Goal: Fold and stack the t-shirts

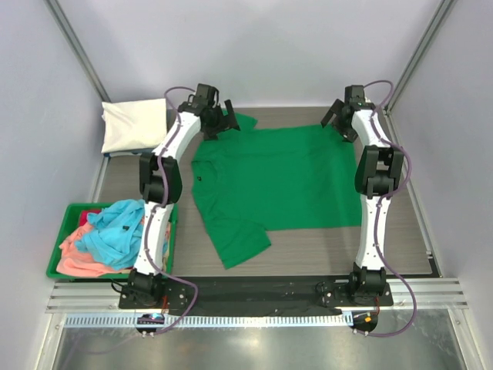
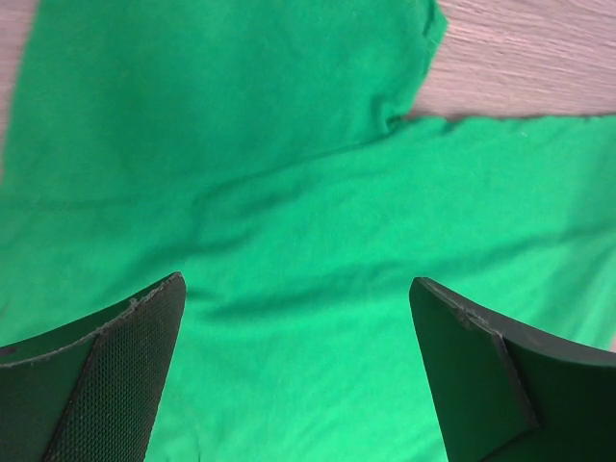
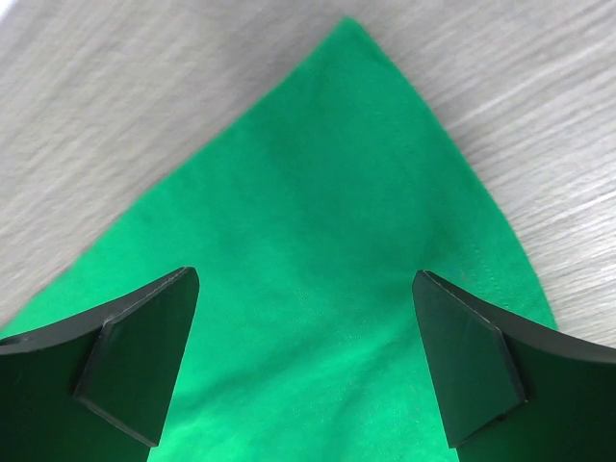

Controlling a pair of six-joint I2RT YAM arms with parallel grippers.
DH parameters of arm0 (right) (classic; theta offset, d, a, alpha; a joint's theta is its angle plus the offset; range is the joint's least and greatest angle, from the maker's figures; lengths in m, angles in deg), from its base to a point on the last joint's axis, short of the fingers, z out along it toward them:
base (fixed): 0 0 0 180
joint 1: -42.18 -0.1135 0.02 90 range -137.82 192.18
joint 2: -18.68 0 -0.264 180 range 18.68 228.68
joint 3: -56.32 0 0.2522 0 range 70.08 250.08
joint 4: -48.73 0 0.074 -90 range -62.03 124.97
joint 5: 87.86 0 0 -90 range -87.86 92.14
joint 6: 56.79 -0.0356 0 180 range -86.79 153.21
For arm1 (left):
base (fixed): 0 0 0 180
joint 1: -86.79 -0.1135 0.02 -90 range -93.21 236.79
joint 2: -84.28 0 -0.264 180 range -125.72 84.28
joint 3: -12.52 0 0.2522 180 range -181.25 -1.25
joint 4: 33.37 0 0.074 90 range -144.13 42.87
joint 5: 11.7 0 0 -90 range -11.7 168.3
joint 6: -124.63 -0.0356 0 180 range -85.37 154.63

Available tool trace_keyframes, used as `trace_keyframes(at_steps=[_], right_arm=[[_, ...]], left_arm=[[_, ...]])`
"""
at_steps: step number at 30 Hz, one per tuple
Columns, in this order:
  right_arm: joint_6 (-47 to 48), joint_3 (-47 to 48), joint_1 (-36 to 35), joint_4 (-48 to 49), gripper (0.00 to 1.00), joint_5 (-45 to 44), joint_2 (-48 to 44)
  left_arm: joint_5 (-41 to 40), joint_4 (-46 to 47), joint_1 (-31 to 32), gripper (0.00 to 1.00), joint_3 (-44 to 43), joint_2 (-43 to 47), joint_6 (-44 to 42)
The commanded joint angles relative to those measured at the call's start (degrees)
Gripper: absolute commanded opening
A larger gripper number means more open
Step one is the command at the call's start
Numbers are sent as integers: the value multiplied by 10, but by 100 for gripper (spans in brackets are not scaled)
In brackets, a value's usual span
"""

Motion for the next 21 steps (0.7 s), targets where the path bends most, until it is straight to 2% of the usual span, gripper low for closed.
trace_keyframes(at_steps=[1,7,9,11,12,14,15,16,18,19,21], right_arm=[[7,34,2,-12,100,29,-47],[4,-16,2,-15,100,48,-174],[0,-46,2,-15,100,38,-243],[-4,-121,2,-16,100,4,-298],[-8,-156,1,-12,100,-11,-365],[-13,-277,-1,8,100,-20,-433],[-15,-321,-2,19,100,-20,-465],[-16,-402,-2,26,100,-7,-531],[-14,-477,-2,48,99,11,-590],[-7,-541,-2,53,99,24,-624],[-10,-600,-2,56,99,25,-712]], left_arm=[[7,-14,-3,100,37,130,-15],[-51,-52,10,100,88,267,-24],[-89,-60,19,100,142,339,-19],[-102,-57,22,100,198,394,-15],[-123,-57,24,100,263,453,-15],[-135,-37,26,100,335,509,-6],[-135,-30,30,100,411,570,-4],[-137,-27,34,100,443,594,-3],[-141,-32,53,100,529,646,-3],[-143,-39,62,100,558,692,0],[-153,-57,105,100,605,737,24]])
